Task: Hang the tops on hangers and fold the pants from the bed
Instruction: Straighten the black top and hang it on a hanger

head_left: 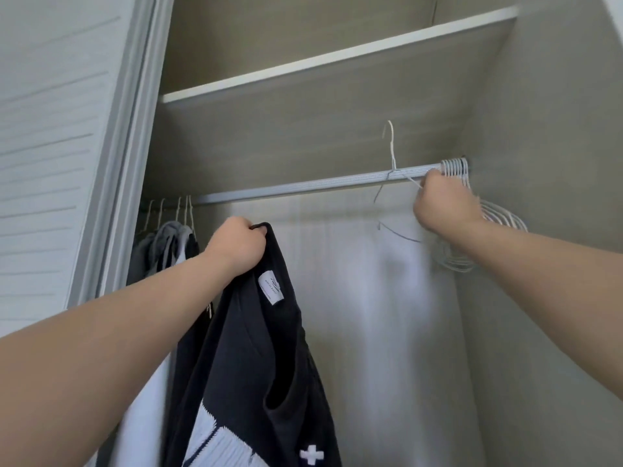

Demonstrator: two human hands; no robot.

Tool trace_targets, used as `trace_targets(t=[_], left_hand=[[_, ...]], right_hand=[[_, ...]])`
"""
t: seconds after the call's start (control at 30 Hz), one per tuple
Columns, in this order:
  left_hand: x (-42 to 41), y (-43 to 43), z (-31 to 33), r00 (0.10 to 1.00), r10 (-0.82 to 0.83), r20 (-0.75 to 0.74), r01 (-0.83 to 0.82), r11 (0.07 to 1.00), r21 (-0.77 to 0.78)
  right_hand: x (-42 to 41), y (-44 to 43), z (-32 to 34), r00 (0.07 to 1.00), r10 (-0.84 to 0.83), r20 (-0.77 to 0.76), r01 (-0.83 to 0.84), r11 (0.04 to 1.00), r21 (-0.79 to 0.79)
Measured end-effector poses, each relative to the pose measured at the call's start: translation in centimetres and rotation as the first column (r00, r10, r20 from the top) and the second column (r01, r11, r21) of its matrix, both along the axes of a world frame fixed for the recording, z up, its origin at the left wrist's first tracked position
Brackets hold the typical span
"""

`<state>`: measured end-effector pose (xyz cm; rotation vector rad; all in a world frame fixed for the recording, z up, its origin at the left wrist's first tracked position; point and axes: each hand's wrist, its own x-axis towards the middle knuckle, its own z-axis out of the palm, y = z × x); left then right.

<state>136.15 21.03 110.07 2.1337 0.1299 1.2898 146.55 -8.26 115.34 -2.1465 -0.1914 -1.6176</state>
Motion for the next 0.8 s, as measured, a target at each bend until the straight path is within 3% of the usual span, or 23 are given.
trace_targets(t=[0.13, 0.23, 0.37, 0.6, 0.8], left_hand=[[-2.8, 2.0, 0.1, 0.986, 0.142, 0.088, -0.144, 0.989, 0.024], [-5.5, 3.4, 0.1, 0.972, 0.187, 0.139, -0.190, 0.982, 0.008], [-10.0, 5.3, -0.3, 0.949, 0.261, 0.175, -0.266, 0.964, 0.010], [-19.9, 8.0, -0.5, 0.877, 0.396, 0.272, -0.397, 0.916, -0.053], [-30.1, 9.1, -0.7, 0.780, 0.559, 0.281, -0.574, 0.818, -0.036]], right_hand=[[-1.5, 2.7, -0.9, 0.944, 0.329, -0.030, -0.327, 0.943, 0.069], [-2.9, 5.2, -1.9, 0.805, 0.593, -0.017, -0.583, 0.796, 0.164], [-5.5, 8.9, -3.7, 0.591, 0.805, 0.048, -0.780, 0.556, 0.287], [-11.3, 14.7, -6.6, 0.228, 0.966, 0.122, -0.874, 0.148, 0.463], [-17.6, 19.6, -7.7, 0.050, 0.954, 0.296, -0.878, -0.100, 0.469]])
